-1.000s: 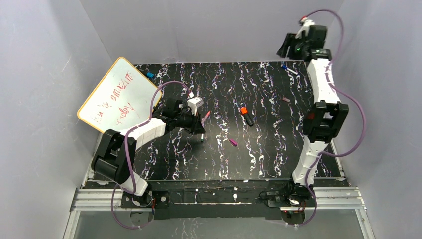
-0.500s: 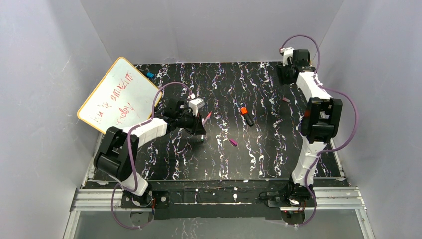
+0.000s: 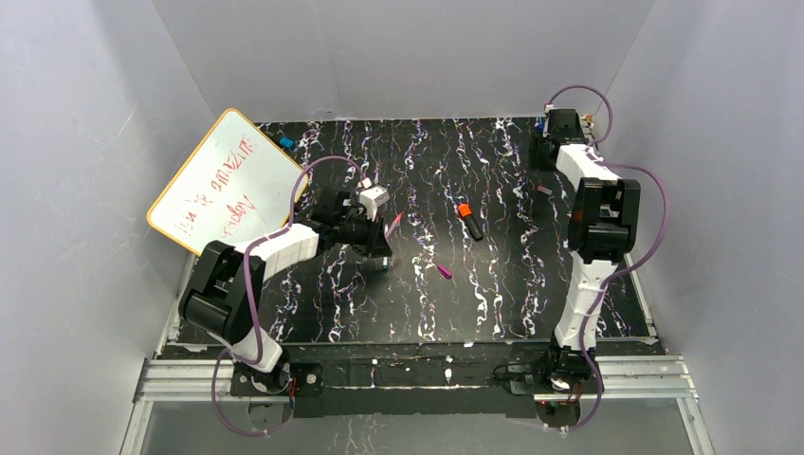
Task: Insert the pens into the pen caps
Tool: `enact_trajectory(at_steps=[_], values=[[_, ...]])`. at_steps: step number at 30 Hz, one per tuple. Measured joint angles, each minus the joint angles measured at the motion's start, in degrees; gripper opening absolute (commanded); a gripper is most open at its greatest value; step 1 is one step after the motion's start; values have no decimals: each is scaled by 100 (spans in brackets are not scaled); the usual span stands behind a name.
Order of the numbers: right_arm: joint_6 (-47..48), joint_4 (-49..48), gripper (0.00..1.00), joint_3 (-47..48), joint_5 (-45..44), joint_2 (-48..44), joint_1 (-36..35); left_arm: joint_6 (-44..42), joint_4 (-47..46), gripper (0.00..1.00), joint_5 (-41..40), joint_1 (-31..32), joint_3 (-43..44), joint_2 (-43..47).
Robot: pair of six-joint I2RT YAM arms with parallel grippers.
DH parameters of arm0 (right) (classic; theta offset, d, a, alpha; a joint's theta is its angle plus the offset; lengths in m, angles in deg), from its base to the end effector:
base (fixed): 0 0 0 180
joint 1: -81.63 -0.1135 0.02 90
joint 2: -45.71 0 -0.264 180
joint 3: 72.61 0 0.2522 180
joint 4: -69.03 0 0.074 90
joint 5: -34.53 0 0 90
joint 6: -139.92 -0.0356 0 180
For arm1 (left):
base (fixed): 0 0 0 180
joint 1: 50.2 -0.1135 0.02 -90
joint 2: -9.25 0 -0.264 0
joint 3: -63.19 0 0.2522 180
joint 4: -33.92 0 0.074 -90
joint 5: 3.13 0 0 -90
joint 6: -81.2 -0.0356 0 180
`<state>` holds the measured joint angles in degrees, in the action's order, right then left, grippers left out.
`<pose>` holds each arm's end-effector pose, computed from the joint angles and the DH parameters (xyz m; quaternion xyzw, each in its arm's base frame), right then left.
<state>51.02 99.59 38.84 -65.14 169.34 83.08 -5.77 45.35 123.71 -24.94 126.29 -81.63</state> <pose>0.4925 -0.0184 0.2061 0.0366 0.9128 -0.0861 0.3976 0.2863 -0.1587 0.1951 0.2982 0.8149 -0.3762 0.3248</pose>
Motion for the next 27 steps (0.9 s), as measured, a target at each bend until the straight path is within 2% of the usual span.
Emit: enact_trajectory(at_steps=[7, 16, 27], values=[[-531, 155, 65, 275, -691, 415, 20, -2, 2, 0, 0, 0, 0, 0], [-903, 273, 62, 199, -968, 435, 37, -4, 4, 0, 0, 0, 0, 0], [-1307, -63, 62, -960, -970, -153, 37, -4, 4, 0, 0, 0, 0, 0]])
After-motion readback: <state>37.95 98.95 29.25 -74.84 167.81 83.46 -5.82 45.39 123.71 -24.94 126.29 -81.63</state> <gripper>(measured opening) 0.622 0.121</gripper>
